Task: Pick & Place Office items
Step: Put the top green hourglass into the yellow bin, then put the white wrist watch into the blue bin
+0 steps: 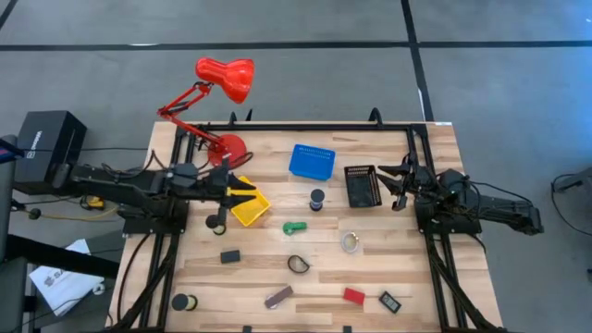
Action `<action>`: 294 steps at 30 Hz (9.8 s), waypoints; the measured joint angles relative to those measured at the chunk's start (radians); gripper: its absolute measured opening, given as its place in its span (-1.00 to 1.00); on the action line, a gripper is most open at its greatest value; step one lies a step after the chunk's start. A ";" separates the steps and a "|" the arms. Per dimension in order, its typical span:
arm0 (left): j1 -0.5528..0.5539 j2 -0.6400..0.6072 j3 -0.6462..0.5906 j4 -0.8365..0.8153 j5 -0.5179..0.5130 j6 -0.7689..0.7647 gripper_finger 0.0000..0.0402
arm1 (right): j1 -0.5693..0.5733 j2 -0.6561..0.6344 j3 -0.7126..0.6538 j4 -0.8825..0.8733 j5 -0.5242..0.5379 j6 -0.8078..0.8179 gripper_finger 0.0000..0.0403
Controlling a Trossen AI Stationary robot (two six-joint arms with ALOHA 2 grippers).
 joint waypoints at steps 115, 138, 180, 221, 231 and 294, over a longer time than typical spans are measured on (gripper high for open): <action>-0.110 0.387 0.154 -1.070 0.118 -0.663 0.02 | -0.002 0.000 0.000 -0.080 0.000 -0.010 -0.44; -0.110 0.387 0.317 -1.068 0.097 -0.578 -0.02 | -0.002 0.000 0.000 -0.080 0.000 -0.010 -0.44; 0.290 0.731 0.436 -1.017 -0.028 -0.214 0.15 | -0.002 0.000 0.000 -0.076 0.000 -0.037 -0.44; 0.126 0.230 0.396 -0.739 -0.030 -0.300 0.48 | -0.002 0.000 0.000 -0.077 0.000 -0.035 -0.44; -0.033 0.230 0.196 -0.471 -0.028 -0.273 0.48 | -0.002 0.000 0.000 -0.079 0.000 -0.035 -0.44; 0.005 0.230 0.102 0.014 -0.028 -0.034 0.48 | 0.462 1.619 1.096 -0.969 -0.029 -0.008 -0.44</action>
